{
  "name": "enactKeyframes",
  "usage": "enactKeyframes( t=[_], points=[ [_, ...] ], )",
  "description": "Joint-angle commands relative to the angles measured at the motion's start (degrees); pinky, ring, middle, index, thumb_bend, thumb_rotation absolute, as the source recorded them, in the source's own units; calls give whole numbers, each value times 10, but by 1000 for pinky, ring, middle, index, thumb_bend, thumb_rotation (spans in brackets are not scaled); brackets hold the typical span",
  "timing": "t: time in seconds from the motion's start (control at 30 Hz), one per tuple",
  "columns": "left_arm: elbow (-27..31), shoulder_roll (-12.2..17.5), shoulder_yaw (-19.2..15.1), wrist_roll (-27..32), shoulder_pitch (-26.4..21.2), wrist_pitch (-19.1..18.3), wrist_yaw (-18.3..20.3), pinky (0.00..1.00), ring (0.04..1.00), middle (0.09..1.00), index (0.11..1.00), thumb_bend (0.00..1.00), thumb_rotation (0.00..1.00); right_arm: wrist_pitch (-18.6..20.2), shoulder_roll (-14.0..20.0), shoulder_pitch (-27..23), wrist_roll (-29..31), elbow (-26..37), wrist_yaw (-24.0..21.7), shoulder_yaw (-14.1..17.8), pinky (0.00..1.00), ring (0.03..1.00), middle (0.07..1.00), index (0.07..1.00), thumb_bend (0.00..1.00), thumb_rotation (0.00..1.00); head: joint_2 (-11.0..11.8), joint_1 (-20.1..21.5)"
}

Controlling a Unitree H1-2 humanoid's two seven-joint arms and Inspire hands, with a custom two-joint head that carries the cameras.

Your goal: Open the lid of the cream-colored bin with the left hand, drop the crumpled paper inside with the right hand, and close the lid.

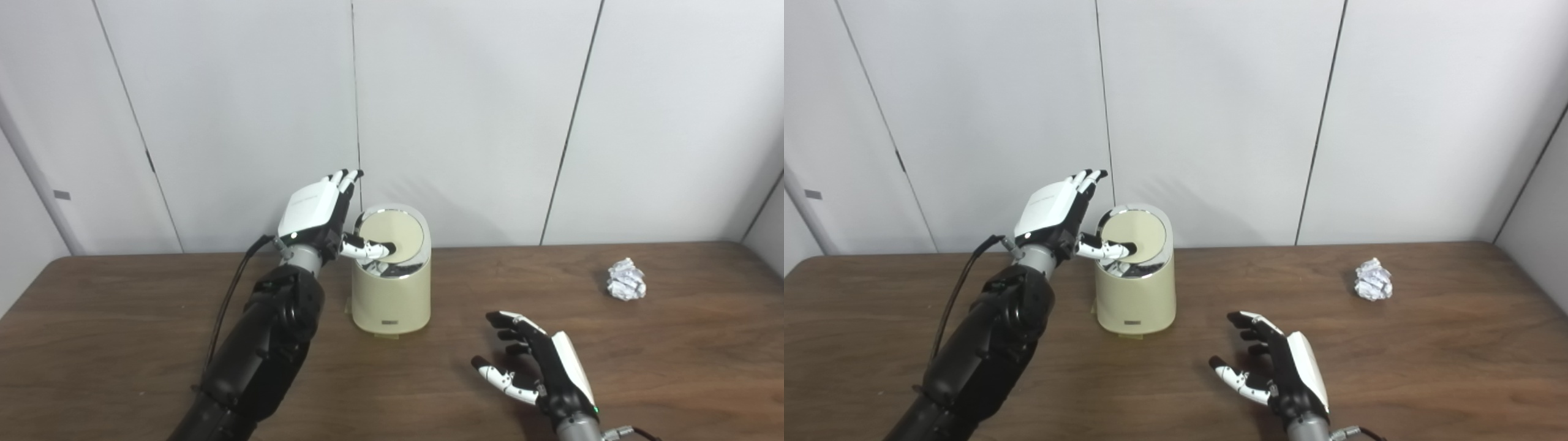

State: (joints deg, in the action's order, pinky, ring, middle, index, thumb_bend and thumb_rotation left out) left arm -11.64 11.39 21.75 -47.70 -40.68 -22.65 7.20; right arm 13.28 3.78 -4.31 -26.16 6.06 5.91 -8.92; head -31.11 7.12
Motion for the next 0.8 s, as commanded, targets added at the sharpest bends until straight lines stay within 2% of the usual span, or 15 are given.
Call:
enactKeyframes(
  t=[0.0, 0.17, 0.2, 0.27, 0.33, 0.37, 0.47, 0.77],
  points=[
    [3, 4, 14, -16, -11, 9, 2, 1000, 1000, 1000, 1000, 1000, 165, 24, -8, -3, 5, -6, -22, -9, 678, 765, 787, 751, 280, 203, -1, 1],
    [1, 2, 11, -9, -11, 6, -4, 1000, 1000, 1000, 1000, 1000, 194, 17, -7, -3, 5, -7, -21, -10, 666, 755, 780, 747, 278, 186, -1, 0],
    [4, -1, 4, -1, -11, 1, -3, 1000, 1000, 1000, 1000, 967, 303, 16, -6, -4, 5, -9, -20, -9, 666, 757, 781, 747, 277, 187, -1, -1],
    [16, -7, -10, 17, -12, -9, 4, 1000, 1000, 1000, 1000, 844, 606, 15, -6, -4, 7, -12, -20, -8, 667, 757, 781, 747, 279, 197, 0, -3],
    [23, -10, -18, 25, -12, -12, 8, 1000, 1000, 1000, 1000, 777, 902, 16, -5, -5, 7, -13, -21, -8, 666, 754, 779, 748, 279, 204, 1, -4],
    [25, -10, -20, 28, -13, -11, 10, 1000, 1000, 1000, 998, 779, 950, 16, -5, -6, 7, -14, -21, -8, 671, 759, 781, 749, 279, 207, 2, -3],
    [32, -9, -25, 37, -12, -6, 13, 1000, 1000, 991, 974, 849, 996, 11, -4, -6, 5, -17, -19, -9, 670, 759, 782, 747, 277, 204, 3, -2],
    [33, -10, -39, 49, -15, -13, 15, 1000, 1000, 985, 956, 949, 1000, 20, -6, -7, 8, -15, -21, -9, 676, 766, 788, 751, 280, 183, 4, -2]
  ],
)
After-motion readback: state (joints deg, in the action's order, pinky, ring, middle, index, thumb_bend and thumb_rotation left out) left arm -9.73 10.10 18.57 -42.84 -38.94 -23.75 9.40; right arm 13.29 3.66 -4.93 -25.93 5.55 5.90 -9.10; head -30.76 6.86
